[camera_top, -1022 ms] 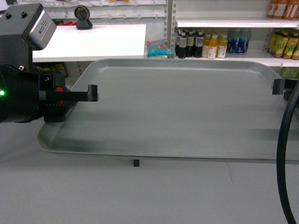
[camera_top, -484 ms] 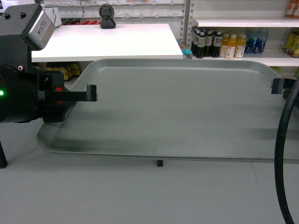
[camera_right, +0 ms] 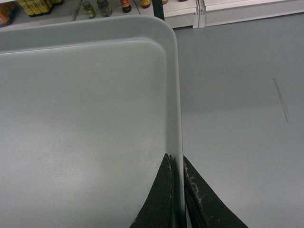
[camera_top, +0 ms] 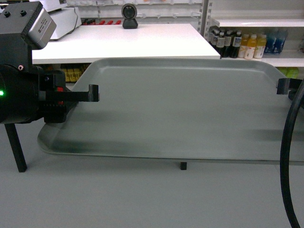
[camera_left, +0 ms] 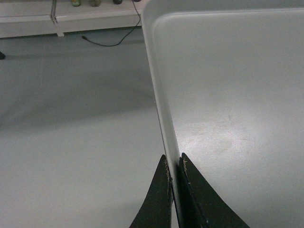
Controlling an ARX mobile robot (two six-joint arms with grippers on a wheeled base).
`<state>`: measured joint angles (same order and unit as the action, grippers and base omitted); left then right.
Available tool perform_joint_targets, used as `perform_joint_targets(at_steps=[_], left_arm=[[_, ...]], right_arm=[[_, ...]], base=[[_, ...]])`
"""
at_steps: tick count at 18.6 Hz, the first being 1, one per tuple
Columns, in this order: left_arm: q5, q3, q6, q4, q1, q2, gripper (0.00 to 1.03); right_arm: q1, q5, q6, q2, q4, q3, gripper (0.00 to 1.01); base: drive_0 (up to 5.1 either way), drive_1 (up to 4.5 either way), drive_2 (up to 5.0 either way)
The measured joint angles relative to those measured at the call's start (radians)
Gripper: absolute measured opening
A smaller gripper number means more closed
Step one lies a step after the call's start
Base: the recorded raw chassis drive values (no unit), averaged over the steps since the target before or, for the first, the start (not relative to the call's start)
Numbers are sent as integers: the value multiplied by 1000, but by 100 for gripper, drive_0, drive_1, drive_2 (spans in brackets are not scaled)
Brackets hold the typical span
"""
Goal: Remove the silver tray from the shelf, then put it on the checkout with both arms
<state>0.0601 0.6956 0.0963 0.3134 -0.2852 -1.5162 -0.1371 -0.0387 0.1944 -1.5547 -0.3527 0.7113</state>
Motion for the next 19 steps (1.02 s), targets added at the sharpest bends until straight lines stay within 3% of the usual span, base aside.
perform_joint_targets(at_steps=[17, 19], left_arm=[[-1, 0, -10, -2, 10, 0, 3], [0, 0, -14, 1, 2, 0, 3]], right_arm=[[-7, 3, 0, 0, -5, 1, 3], [-3, -2, 1, -1, 2, 0, 3]], base=[[-495, 246, 246], [-19, -19, -19]])
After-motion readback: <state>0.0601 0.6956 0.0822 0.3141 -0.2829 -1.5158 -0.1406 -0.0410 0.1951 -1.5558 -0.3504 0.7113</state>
